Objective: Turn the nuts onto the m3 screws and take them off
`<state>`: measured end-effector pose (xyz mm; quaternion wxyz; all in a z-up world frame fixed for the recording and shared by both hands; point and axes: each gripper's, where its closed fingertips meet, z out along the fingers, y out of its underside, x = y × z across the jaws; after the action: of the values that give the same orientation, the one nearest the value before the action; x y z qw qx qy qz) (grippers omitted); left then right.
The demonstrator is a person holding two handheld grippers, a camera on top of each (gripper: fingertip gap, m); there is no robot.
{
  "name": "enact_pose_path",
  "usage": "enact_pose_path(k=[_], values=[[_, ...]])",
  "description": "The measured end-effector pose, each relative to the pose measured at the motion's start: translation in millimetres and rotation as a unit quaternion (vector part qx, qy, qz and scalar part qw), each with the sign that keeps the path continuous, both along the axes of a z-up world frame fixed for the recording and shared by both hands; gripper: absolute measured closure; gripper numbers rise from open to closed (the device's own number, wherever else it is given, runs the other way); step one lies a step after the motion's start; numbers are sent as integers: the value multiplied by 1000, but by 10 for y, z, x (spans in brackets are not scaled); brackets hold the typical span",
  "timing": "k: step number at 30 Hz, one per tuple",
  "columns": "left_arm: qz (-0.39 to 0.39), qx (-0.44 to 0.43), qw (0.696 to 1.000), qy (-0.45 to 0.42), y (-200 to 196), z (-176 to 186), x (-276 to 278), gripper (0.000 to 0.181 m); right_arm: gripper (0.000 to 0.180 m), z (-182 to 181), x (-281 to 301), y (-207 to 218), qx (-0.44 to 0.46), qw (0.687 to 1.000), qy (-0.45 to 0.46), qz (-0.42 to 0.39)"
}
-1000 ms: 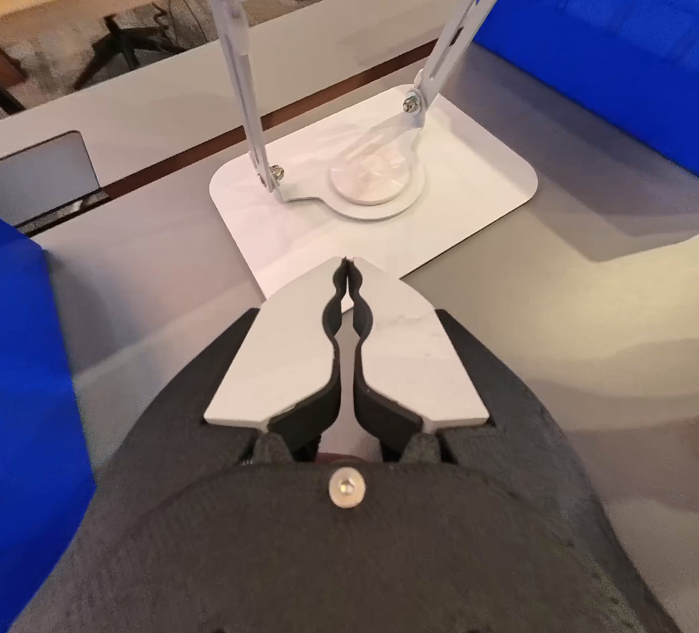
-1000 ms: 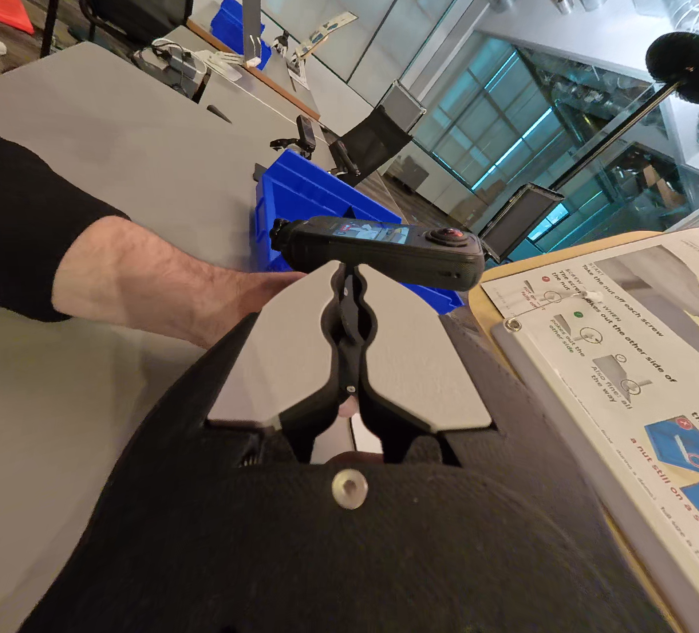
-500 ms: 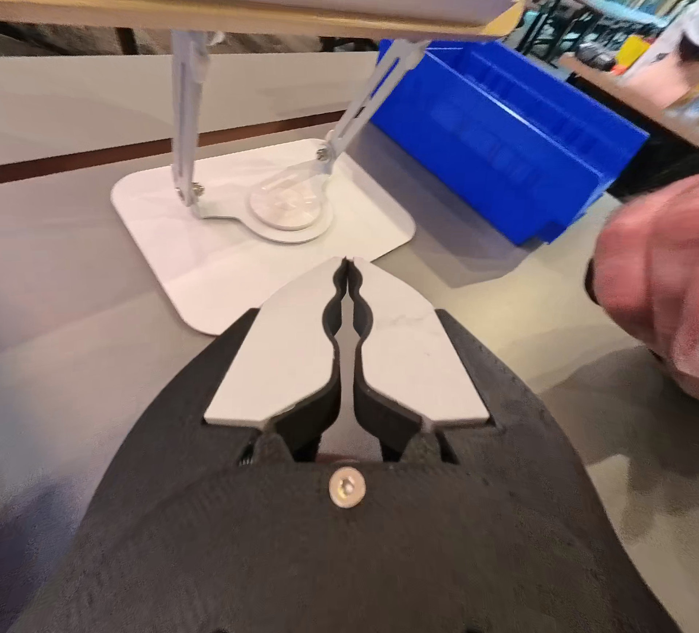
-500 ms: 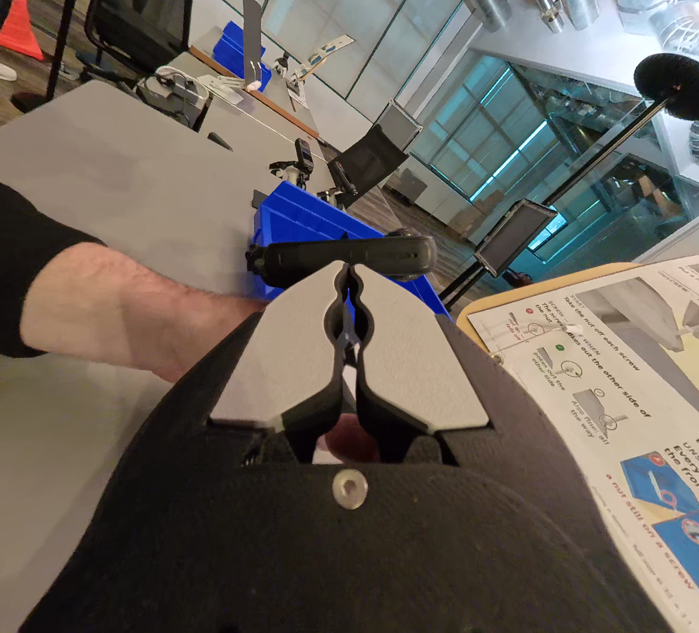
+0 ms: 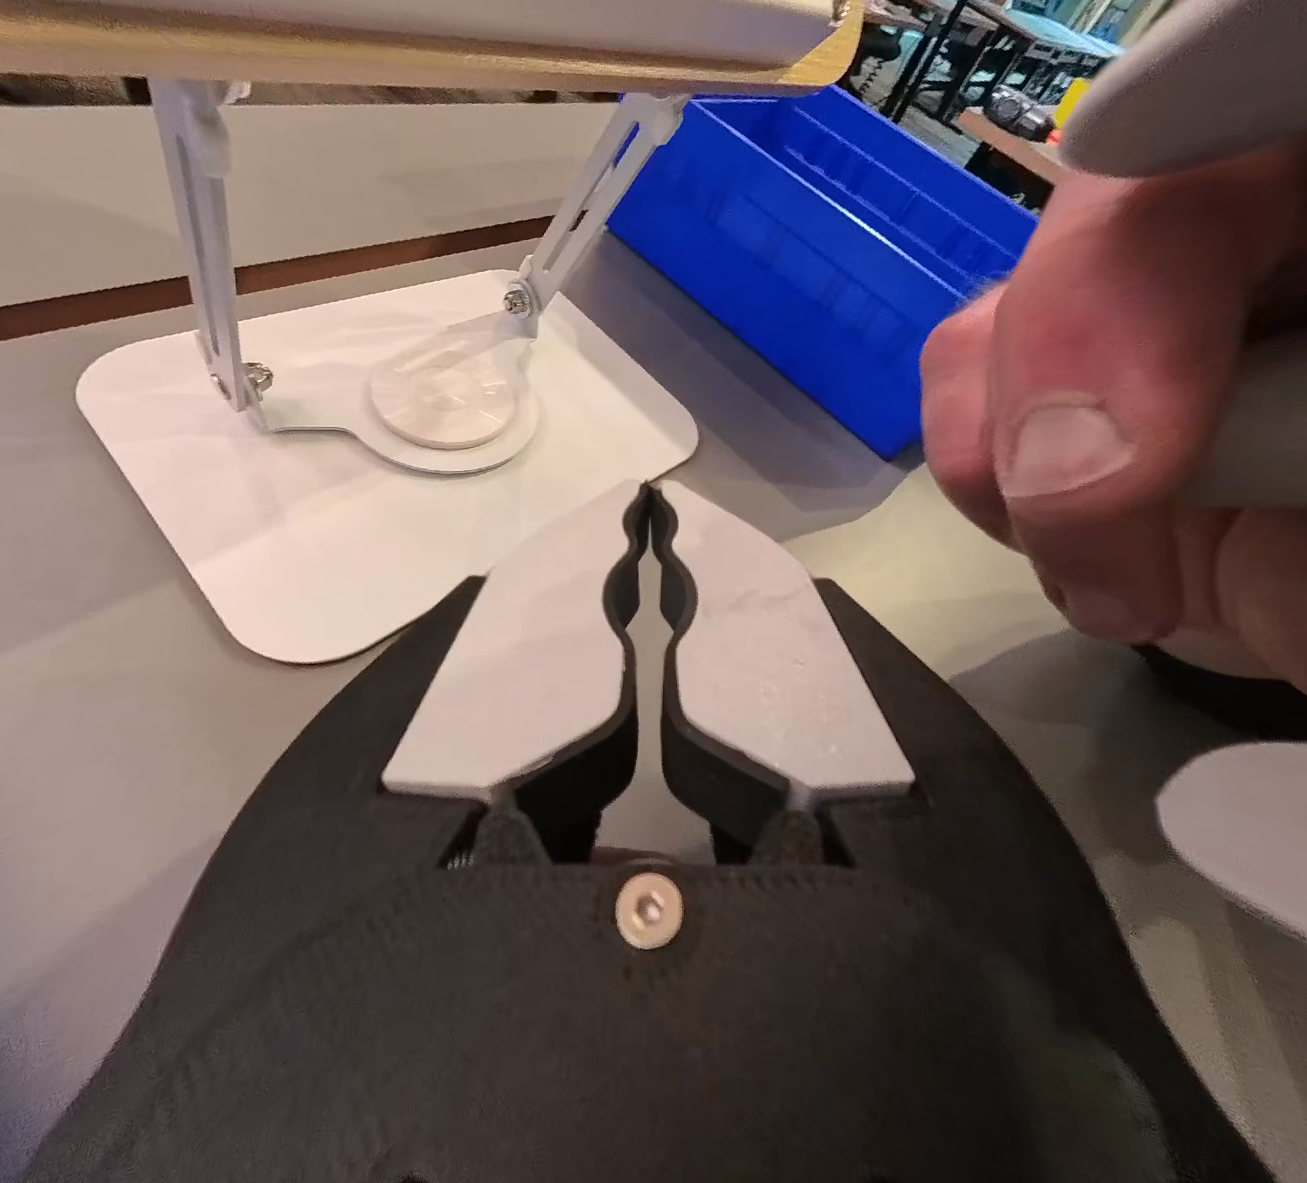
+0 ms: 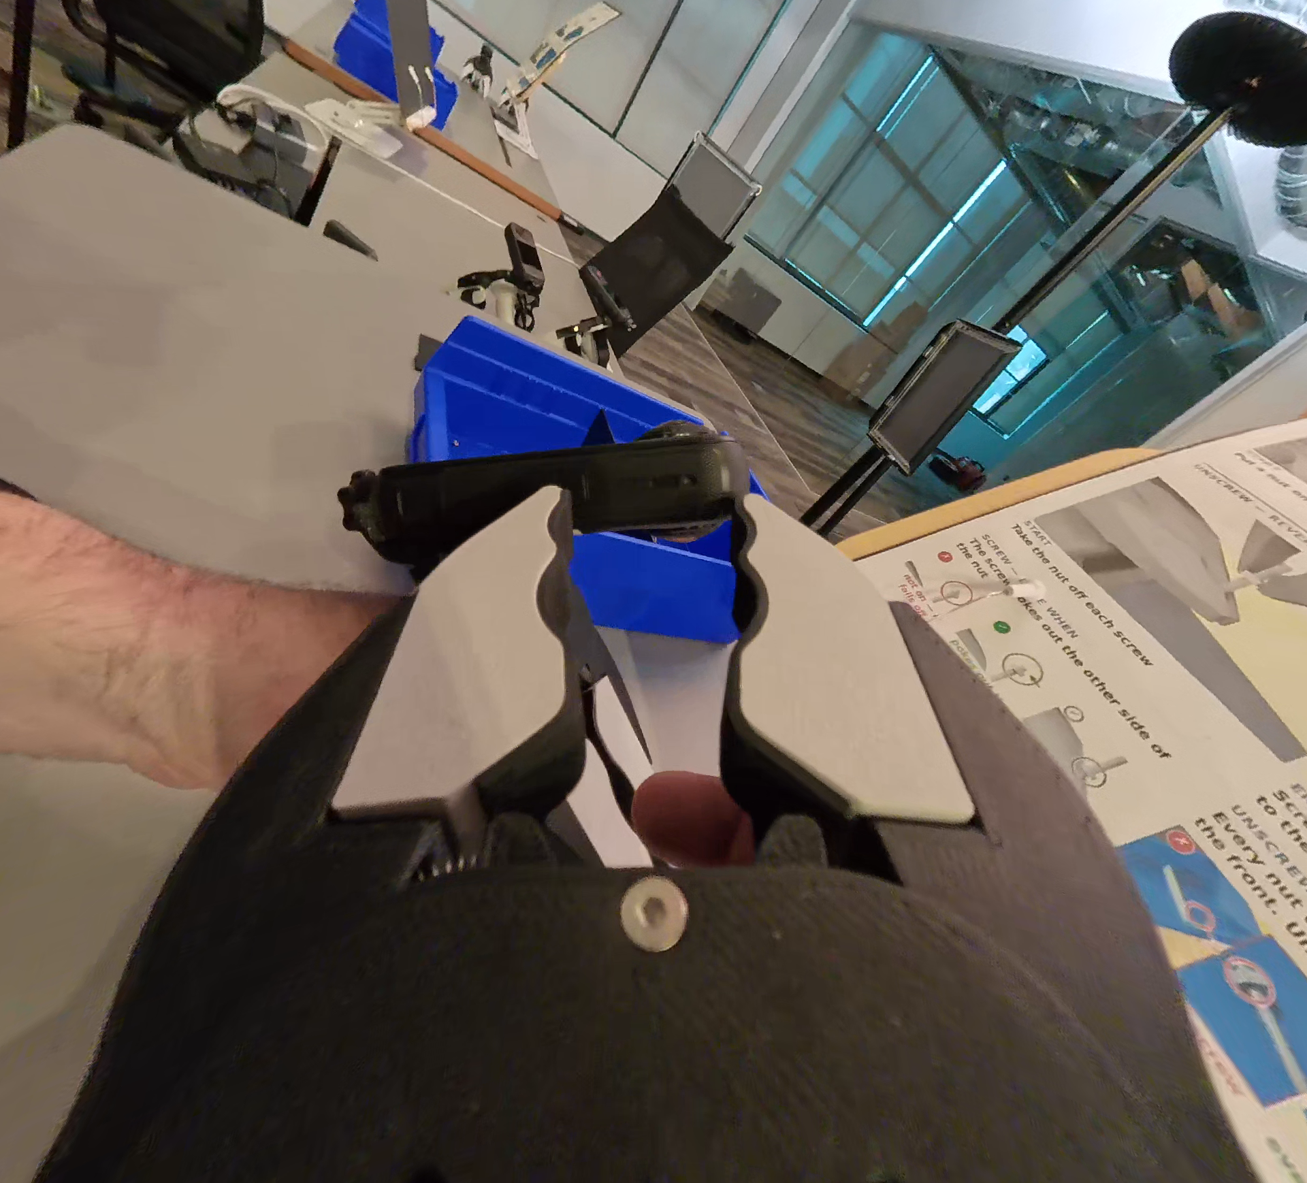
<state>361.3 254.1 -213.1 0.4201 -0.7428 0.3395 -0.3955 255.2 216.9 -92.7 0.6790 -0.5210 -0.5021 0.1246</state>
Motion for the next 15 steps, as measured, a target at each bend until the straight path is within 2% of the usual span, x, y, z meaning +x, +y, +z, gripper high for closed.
enact_pose_path(k=[7, 15], values=[[39, 6, 999, 28, 120, -104, -71, 181, 127, -30, 48, 81, -11, 1000, 10, -22], [102, 44, 991, 68, 329, -161, -231, 181, 133, -83, 36, 60, -15, 1000, -8, -16]])
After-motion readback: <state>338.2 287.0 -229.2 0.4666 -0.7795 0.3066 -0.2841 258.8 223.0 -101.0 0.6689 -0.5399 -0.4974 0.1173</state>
